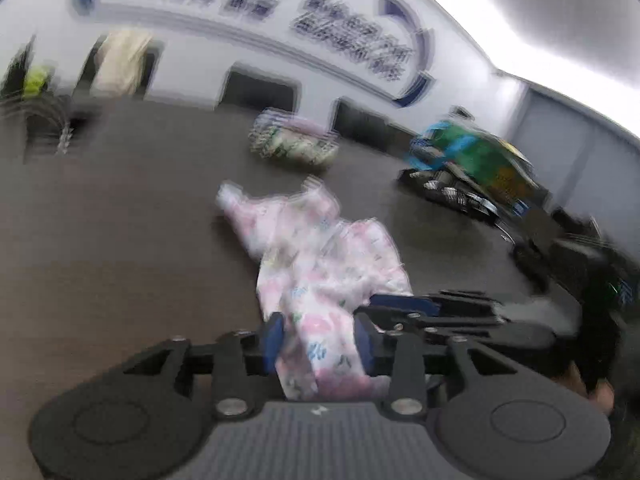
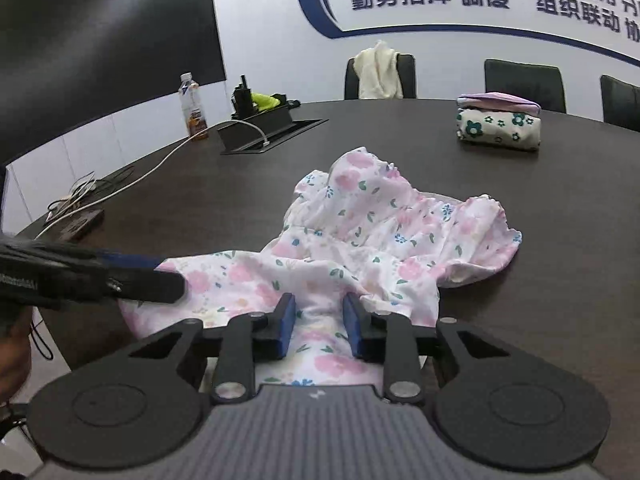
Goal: Fold clothes
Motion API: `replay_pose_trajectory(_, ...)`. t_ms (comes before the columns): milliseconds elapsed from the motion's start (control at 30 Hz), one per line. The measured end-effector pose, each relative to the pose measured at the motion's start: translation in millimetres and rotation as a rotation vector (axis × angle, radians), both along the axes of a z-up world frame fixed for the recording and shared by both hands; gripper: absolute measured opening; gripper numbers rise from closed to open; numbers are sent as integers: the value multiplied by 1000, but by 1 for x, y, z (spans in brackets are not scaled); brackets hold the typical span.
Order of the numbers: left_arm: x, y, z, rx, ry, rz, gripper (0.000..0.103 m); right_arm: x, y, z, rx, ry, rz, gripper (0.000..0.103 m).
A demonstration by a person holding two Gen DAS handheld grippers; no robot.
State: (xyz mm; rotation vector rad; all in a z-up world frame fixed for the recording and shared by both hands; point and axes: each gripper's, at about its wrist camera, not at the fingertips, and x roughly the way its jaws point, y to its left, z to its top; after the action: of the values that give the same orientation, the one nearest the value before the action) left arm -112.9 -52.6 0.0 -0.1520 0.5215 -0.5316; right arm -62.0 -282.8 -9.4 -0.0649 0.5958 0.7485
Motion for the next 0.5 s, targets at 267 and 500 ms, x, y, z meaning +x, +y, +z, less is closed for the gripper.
replay_pose_trajectory(267, -63, -38, -3, 360, -409, -541, 80, -26, -5, 8, -45, 53, 95, 28)
replay_pose_trajectory(500, -62, -57, -32, 529, -454, -710, 76, -55, -25, 15, -41, 95, 79, 28)
